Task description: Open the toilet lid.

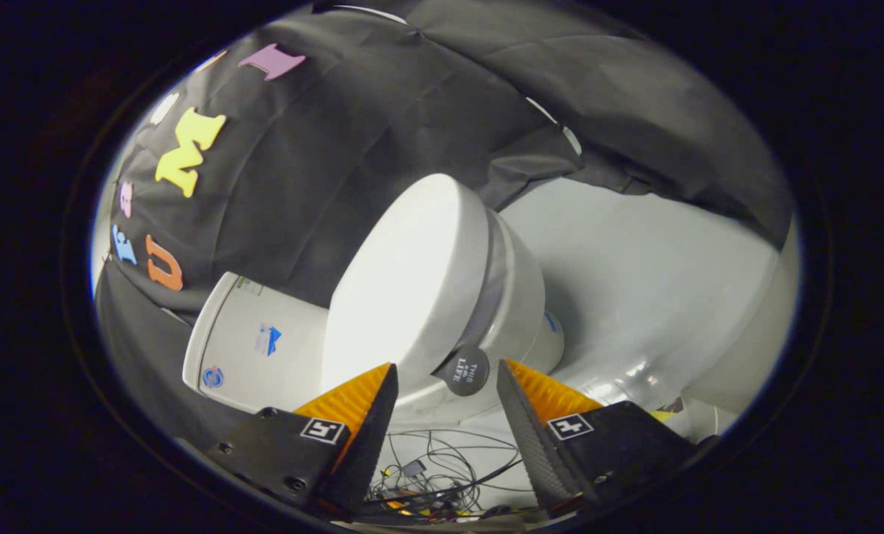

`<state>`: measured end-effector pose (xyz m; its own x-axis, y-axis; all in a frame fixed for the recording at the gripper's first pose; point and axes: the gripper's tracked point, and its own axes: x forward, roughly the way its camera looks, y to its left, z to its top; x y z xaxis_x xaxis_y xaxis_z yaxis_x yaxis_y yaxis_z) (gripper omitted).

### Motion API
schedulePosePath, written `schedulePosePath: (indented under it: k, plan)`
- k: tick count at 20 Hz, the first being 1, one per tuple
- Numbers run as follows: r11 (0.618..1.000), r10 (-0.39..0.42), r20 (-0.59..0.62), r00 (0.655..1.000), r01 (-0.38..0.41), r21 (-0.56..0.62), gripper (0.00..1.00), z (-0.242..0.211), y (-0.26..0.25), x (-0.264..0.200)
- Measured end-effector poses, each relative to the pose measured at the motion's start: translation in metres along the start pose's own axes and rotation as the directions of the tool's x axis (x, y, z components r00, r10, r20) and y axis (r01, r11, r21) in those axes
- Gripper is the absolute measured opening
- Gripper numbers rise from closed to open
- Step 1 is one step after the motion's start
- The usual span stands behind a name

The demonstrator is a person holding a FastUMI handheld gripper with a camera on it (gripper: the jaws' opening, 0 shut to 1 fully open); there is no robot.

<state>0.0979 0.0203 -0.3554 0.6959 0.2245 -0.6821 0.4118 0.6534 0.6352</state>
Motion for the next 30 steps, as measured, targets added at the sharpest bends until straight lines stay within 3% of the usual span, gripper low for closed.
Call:
schedulePosePath:
  k: [9,14,21,24,26,30]
  plan:
    - [0.992,0.038,-0.104,0.994,-0.026,0.120,0.61,-0.017,0.002,0.035]
    - [0.968,0.057,-0.121,0.991,-0.026,0.249,0.35,-0.015,-0.002,0.042]
    - [0.929,0.096,-0.120,0.988,-0.046,0.366,0.27,-0.014,-0.005,0.038]
    - [0.912,0.115,-0.117,0.986,-0.059,0.405,0.15,-0.013,0.001,0.035]
    - [0.922,0.108,-0.118,0.987,-0.055,0.384,0.10,-0.016,0.004,0.035]
    - [0.932,0.100,-0.112,0.989,-0.054,0.359,0.07,-0.010,0.012,0.028]
